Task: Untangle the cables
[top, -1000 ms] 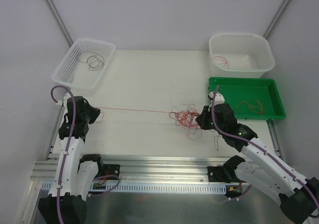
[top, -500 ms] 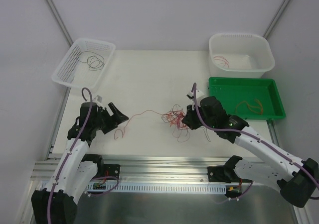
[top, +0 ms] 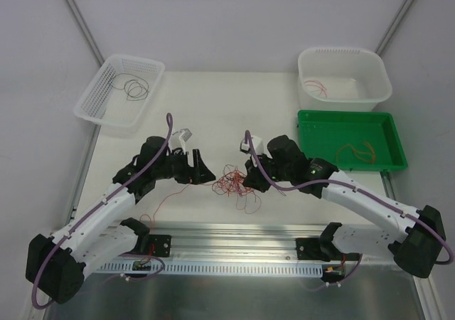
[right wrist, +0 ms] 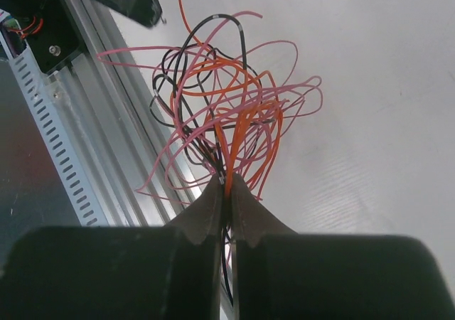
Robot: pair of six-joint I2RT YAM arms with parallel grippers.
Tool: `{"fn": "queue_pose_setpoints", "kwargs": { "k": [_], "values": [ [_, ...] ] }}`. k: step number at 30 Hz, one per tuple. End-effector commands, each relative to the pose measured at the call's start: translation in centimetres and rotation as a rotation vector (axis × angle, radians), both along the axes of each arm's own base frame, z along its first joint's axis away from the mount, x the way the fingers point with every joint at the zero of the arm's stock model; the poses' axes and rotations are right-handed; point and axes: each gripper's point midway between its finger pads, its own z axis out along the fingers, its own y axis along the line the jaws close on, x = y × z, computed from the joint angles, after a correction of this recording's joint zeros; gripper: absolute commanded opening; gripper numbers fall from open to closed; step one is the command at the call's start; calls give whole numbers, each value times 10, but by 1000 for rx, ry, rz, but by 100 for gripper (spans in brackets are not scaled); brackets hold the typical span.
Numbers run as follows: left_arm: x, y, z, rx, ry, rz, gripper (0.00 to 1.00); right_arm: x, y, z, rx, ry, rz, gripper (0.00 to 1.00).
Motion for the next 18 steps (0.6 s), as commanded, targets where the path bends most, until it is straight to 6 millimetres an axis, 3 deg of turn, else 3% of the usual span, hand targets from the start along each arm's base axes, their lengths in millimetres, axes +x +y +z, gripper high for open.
{"fn": "queue_pose_setpoints", "kwargs": {
  "k": [1,10,14,15,18],
  "values": [
    [3,-23,25,-26,-140,-117,78,-1,21,33,90,-75,111,1],
    [-10,-71,12,-27,-121,-260,71,-2,40,30,98,-72,185,4],
    [-9,-82,12,-36,-119,-271,50,9,36,16,41,-75,133,9],
    [-5,-81,13,-30,-127,-247,27,14,33,12,21,-82,99,10],
    [5,-71,18,-10,-175,-161,2,35,12,-2,-61,-109,-76,17]
  ]
}}
